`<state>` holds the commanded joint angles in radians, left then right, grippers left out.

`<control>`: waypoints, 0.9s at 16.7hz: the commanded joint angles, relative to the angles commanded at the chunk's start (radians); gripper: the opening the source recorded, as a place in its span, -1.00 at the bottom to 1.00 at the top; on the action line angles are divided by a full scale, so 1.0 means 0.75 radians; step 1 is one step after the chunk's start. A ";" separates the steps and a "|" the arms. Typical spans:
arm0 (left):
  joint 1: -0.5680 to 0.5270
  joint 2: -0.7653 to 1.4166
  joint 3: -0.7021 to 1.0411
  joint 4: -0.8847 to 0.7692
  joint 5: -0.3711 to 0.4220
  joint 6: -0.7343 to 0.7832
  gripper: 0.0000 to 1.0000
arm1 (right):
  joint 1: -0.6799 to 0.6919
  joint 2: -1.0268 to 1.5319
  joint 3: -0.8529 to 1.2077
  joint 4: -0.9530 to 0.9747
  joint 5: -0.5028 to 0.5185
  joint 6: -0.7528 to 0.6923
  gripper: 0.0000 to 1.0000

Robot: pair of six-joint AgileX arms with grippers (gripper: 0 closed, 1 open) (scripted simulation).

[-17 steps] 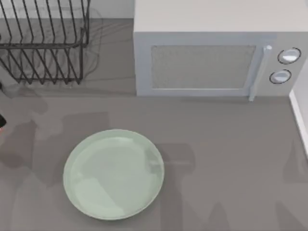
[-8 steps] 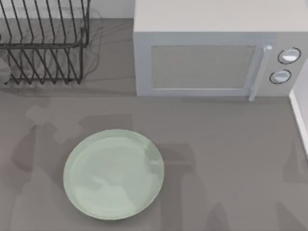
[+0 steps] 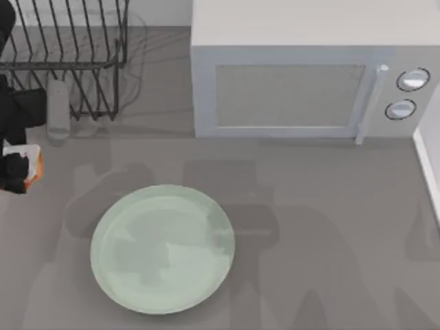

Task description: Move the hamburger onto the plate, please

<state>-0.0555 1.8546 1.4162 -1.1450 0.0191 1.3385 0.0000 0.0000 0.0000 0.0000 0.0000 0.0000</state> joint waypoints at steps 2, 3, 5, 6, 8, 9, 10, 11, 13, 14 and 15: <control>-0.115 0.004 -0.012 0.002 -0.002 0.249 -1.00 | 0.000 0.000 0.000 0.000 0.000 0.000 1.00; -0.176 0.005 -0.020 0.004 -0.002 0.382 -1.00 | 0.000 0.000 0.000 0.000 0.000 0.000 1.00; -0.301 0.004 -0.037 0.008 -0.003 0.651 -1.00 | 0.000 0.000 0.000 0.000 0.000 0.000 1.00; -0.364 0.003 -0.046 0.011 -0.003 0.783 -1.00 | 0.000 0.000 0.000 0.000 0.000 0.000 1.00; -0.484 -0.004 -0.065 0.020 -0.004 1.026 -1.00 | 0.000 0.000 0.000 0.000 0.000 0.000 1.00; -0.539 -0.009 -0.075 0.026 -0.004 1.136 -1.00 | 0.000 0.000 0.000 0.000 0.000 0.000 1.00; -0.591 -0.016 -0.084 0.033 -0.005 1.233 -1.00 | 0.000 0.000 0.000 0.000 0.000 0.000 1.00; -0.638 -0.024 -0.093 0.040 -0.006 1.316 -1.00 | 0.000 0.000 0.000 0.000 0.000 0.000 1.00; -0.711 -0.039 -0.110 0.053 -0.009 1.440 -1.00 | 0.000 0.000 0.000 0.000 0.000 0.000 1.00; -0.736 -0.045 -0.116 0.058 -0.010 1.482 -1.00 | 0.000 0.000 0.000 0.000 0.000 0.000 1.00; -0.754 -0.050 -0.120 0.062 -0.011 1.509 -1.00 | 0.000 0.000 0.000 0.000 0.000 0.000 1.00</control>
<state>-0.6209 1.8174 1.3259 -1.0987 0.0109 2.4701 0.0000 0.0000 0.0000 0.0000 0.0000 0.0000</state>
